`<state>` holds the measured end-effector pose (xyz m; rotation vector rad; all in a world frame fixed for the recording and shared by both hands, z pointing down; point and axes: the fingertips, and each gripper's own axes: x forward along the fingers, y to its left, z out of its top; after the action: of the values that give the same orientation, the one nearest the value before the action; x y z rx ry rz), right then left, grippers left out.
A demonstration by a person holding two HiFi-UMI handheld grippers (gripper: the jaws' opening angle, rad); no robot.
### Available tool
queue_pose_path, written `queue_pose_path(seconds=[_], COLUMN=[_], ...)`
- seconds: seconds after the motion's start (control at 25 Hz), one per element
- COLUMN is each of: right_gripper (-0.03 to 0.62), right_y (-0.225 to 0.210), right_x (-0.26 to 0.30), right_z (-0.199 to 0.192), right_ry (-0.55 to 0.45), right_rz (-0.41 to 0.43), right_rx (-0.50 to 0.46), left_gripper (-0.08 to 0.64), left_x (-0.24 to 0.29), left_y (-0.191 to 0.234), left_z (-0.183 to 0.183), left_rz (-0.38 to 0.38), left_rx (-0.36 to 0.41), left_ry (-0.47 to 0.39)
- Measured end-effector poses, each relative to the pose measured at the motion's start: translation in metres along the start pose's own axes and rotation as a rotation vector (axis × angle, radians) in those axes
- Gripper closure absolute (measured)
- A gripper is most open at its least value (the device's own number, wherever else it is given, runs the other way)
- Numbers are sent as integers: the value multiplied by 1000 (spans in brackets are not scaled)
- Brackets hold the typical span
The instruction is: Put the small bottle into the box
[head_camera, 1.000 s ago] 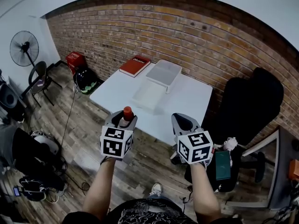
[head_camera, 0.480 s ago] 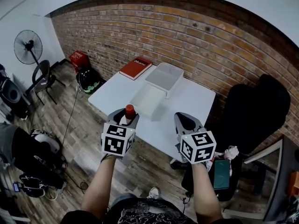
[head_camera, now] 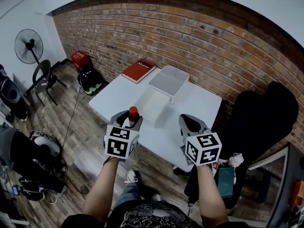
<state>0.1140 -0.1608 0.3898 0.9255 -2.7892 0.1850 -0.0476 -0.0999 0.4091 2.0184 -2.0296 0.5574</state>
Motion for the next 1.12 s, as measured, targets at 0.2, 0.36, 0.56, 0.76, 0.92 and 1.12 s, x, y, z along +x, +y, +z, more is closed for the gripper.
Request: queue_pose_path(seconds=[0.2, 0.36, 0.56, 0.76, 0.92, 1.12], right_gripper=[571, 571, 571, 571, 571, 571], right_y=[-8, -15, -18, -21, -23, -27], right_x=[22, 46, 83, 116, 137, 159], right_z=[1, -1, 5, 20, 26, 38], right_ry=[7, 26, 44, 48, 59, 51], right_rz=[-19, -44, -87, -146, -197, -269], right_rx=[-4, 6, 16, 24, 26, 31], left_gripper=[344, 344, 344, 344, 344, 344], left_x=[25, 50, 82, 114, 137, 163], left_y=[15, 29, 59, 90, 107, 123], left_z=[4, 7, 13, 27, 37, 49], left_rz=[-17, -47, -94, -150, -204, -272], left_rx=[-4, -3, -1, 2, 10, 27], left_ry=[-5, -3, 0, -10, -18, -31])
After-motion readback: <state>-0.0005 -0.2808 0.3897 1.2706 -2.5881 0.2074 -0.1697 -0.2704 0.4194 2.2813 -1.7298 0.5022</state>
